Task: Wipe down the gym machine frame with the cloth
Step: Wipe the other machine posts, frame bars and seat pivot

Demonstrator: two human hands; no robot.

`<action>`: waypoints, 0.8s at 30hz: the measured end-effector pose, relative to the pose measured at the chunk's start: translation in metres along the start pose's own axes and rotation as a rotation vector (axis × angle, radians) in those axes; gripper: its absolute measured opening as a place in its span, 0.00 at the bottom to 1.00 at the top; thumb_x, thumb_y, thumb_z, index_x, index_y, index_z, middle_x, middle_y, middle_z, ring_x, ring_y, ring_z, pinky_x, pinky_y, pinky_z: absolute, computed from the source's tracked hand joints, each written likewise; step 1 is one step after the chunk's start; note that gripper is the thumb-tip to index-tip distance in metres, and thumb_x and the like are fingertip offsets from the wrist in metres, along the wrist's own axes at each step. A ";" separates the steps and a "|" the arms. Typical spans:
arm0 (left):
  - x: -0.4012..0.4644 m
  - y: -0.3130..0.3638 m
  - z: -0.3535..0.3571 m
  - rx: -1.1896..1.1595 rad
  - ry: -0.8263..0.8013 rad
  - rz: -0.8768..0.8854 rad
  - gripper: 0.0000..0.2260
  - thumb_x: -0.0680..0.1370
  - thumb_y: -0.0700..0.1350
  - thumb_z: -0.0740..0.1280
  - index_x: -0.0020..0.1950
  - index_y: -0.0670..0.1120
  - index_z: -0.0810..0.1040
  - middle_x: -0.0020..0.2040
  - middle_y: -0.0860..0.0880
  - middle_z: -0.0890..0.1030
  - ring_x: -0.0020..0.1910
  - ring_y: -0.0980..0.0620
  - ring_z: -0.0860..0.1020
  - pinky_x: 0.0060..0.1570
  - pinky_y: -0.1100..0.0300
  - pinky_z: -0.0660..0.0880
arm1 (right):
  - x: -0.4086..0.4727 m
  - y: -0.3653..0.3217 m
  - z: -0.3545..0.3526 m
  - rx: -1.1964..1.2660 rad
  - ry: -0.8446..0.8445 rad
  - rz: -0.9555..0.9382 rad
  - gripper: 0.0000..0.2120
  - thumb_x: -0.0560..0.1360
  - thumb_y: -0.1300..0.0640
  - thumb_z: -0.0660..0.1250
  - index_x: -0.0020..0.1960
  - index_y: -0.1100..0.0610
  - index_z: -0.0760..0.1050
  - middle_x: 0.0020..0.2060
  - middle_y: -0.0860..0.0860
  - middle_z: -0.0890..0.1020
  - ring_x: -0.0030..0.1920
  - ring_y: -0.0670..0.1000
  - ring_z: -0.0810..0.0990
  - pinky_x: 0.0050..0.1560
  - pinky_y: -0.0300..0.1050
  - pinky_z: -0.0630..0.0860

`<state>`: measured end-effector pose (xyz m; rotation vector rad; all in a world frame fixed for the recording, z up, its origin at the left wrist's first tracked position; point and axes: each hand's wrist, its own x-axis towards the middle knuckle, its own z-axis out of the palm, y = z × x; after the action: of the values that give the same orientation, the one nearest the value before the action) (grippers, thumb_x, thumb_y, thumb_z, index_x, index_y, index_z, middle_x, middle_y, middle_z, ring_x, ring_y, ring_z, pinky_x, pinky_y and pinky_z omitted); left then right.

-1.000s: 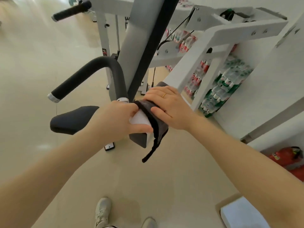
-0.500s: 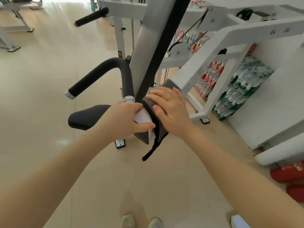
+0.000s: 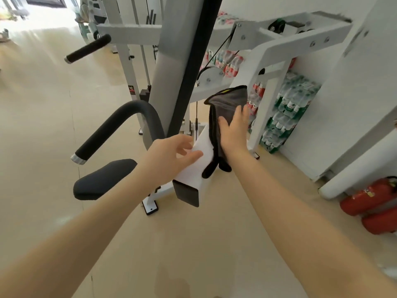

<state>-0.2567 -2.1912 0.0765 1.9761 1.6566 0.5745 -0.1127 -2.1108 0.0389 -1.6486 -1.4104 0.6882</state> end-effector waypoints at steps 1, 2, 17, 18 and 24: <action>0.004 0.000 -0.001 -0.020 -0.020 0.019 0.21 0.77 0.52 0.62 0.69 0.49 0.68 0.62 0.52 0.77 0.53 0.59 0.74 0.53 0.67 0.67 | -0.012 -0.003 0.000 0.044 0.052 0.049 0.33 0.79 0.53 0.61 0.76 0.60 0.47 0.76 0.54 0.47 0.75 0.53 0.49 0.72 0.43 0.50; 0.008 0.000 -0.003 -0.030 -0.047 0.045 0.20 0.78 0.50 0.62 0.69 0.48 0.68 0.62 0.51 0.77 0.54 0.58 0.74 0.55 0.67 0.67 | -0.026 -0.005 0.001 0.094 0.071 0.085 0.34 0.78 0.52 0.63 0.76 0.59 0.48 0.75 0.54 0.50 0.74 0.53 0.54 0.70 0.41 0.55; 0.053 -0.017 0.011 -0.132 -0.154 0.067 0.21 0.79 0.48 0.61 0.72 0.53 0.64 0.58 0.55 0.75 0.51 0.59 0.72 0.53 0.65 0.67 | -0.010 -0.009 0.015 0.469 0.008 0.293 0.32 0.80 0.55 0.57 0.77 0.47 0.41 0.75 0.50 0.56 0.72 0.55 0.60 0.72 0.54 0.60; 0.054 -0.015 0.011 -0.132 -0.158 0.054 0.21 0.79 0.49 0.61 0.72 0.53 0.63 0.56 0.57 0.73 0.50 0.59 0.72 0.53 0.65 0.67 | 0.002 -0.007 0.012 0.478 0.005 0.298 0.32 0.80 0.54 0.57 0.77 0.48 0.41 0.75 0.50 0.56 0.73 0.55 0.59 0.72 0.53 0.60; 0.056 -0.007 0.010 -0.158 -0.184 -0.028 0.20 0.79 0.48 0.60 0.71 0.55 0.64 0.56 0.56 0.74 0.51 0.56 0.73 0.55 0.60 0.70 | 0.067 -0.001 0.003 0.505 0.003 0.253 0.35 0.78 0.60 0.59 0.77 0.53 0.40 0.75 0.54 0.56 0.72 0.57 0.59 0.71 0.57 0.60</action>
<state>-0.2465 -2.1357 0.0645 1.8315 1.4786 0.4825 -0.1009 -2.0454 0.0456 -1.4244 -0.9278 1.0854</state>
